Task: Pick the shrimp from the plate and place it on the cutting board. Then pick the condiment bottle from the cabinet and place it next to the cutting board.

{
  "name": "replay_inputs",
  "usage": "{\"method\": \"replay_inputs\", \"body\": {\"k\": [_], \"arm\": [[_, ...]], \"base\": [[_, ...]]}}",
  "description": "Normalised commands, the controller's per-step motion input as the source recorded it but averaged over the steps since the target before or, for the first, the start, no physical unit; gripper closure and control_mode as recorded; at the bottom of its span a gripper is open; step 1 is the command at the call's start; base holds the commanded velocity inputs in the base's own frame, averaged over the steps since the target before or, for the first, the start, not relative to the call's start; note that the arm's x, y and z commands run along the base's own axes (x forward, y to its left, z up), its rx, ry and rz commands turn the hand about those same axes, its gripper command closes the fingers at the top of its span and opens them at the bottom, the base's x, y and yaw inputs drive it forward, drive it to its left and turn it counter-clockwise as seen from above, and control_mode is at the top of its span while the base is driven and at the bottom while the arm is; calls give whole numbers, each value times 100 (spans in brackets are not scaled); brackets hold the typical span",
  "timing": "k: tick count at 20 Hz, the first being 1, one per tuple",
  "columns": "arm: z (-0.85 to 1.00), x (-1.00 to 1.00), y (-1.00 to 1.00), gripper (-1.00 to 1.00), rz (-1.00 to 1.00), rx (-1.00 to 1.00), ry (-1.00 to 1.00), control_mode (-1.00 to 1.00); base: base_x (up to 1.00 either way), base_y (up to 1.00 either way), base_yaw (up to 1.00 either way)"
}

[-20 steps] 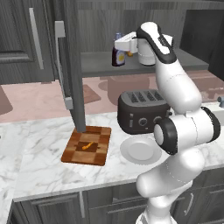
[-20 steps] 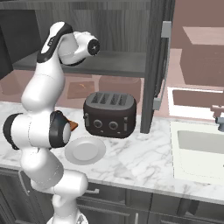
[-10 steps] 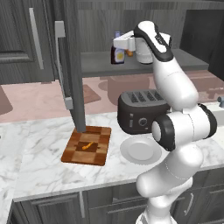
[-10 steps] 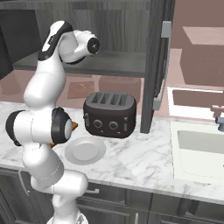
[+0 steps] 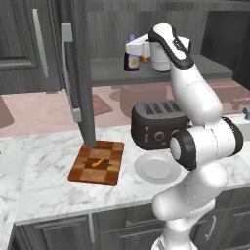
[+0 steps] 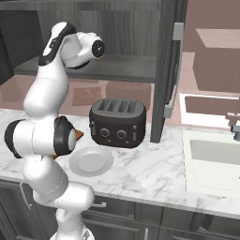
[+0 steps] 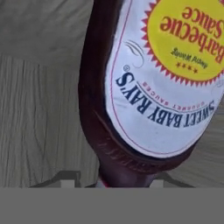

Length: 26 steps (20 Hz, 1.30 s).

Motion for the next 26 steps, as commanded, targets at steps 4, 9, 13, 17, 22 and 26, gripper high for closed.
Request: {"method": "replay_inputs", "body": {"k": [4, 9, 13, 17, 22, 26], "arm": [[19, -42, 5, 100, 0, 0, -8, -100], [27, -52, 5, 100, 1, 0, -9, -100], [21, -50, 2, 100, 0, 0, -6, -100], [8, -42, 2, 100, 0, -1, -1, -100], [-7, -37, 0, 100, 0, -1, 5, -100], [0, -43, 0, 100, 0, 0, 12, -100]], "base": [[0, 0, 0], [0, 0, 0], [0, 0, 0], [0, 0, 0], [0, 0, 0], [0, 0, 0]]}}
